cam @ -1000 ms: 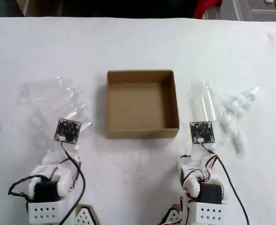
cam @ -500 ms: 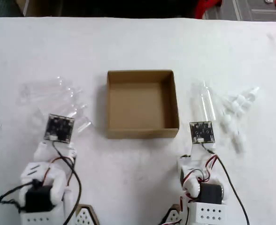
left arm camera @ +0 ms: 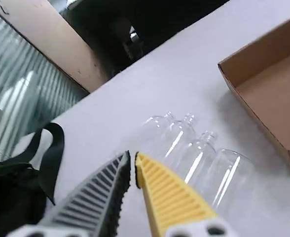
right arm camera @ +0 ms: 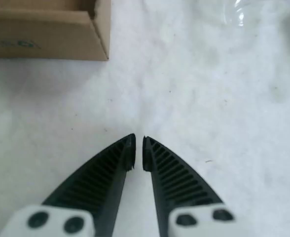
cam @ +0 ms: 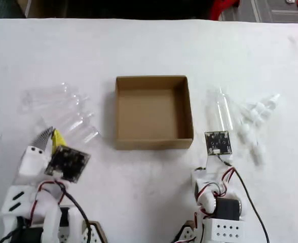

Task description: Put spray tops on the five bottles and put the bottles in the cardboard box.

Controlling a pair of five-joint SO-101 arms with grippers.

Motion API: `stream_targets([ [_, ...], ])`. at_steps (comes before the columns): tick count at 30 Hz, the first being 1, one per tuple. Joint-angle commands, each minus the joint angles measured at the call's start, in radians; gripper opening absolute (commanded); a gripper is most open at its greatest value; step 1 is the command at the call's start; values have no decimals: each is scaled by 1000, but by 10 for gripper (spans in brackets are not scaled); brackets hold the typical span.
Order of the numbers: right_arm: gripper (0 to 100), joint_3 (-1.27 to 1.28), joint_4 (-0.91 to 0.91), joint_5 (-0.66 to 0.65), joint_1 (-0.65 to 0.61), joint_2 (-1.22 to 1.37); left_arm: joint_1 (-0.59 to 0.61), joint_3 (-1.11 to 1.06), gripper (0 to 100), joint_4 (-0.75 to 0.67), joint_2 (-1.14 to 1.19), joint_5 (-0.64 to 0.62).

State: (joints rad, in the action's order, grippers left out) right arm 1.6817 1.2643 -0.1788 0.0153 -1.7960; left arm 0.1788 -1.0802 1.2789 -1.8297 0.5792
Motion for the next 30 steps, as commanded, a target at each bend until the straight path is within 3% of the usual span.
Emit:
stream_targets([
  [1, 16, 9, 5, 5, 7, -5, 25, 121, 24, 11, 13, 5],
  [5, 16, 9, 5, 5, 7, -5, 77, 210, 33, 49, 42, 34],
  [10, 16, 9, 5, 5, 7, -5, 104, 301, 68, 130, 288, 123],
  [20, 16, 9, 5, 5, 8, -5, -5, 594, 66, 436, 862, 474],
  [30, 16, 9, 5, 5, 8, -5, -35, 761, 68, 463, 1043, 497],
])
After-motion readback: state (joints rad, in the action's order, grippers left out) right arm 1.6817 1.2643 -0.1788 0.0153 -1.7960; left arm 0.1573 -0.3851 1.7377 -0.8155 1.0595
